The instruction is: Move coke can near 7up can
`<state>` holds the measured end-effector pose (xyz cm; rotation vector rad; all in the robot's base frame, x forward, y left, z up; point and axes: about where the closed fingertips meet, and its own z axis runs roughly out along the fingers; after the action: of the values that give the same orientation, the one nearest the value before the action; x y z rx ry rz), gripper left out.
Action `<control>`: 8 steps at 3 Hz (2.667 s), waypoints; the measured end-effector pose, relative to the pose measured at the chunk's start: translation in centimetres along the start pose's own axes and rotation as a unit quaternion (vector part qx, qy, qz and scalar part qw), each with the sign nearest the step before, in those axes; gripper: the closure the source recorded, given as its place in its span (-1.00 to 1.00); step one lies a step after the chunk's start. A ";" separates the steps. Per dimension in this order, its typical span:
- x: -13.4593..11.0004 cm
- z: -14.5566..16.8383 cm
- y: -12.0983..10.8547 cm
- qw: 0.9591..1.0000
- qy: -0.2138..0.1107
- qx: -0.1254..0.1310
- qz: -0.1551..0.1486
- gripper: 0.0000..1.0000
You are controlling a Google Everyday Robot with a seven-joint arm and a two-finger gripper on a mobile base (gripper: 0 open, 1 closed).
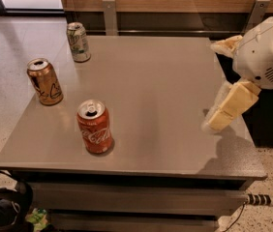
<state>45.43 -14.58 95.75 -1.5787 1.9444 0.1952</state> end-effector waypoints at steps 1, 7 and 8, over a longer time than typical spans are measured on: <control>-1.9 2.4 0.8 0.997 -0.077 -0.016 -0.002 -1.00; -7.2 11.6 5.6 0.955 -0.274 -0.111 0.005 -1.00; -8.7 13.4 6.0 0.943 -0.307 -0.126 -0.008 -1.00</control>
Offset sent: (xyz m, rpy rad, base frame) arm 0.0018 0.0844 -0.0423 0.4665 0.0508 0.2218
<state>45.64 0.74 88.24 -1.4527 1.4515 0.8516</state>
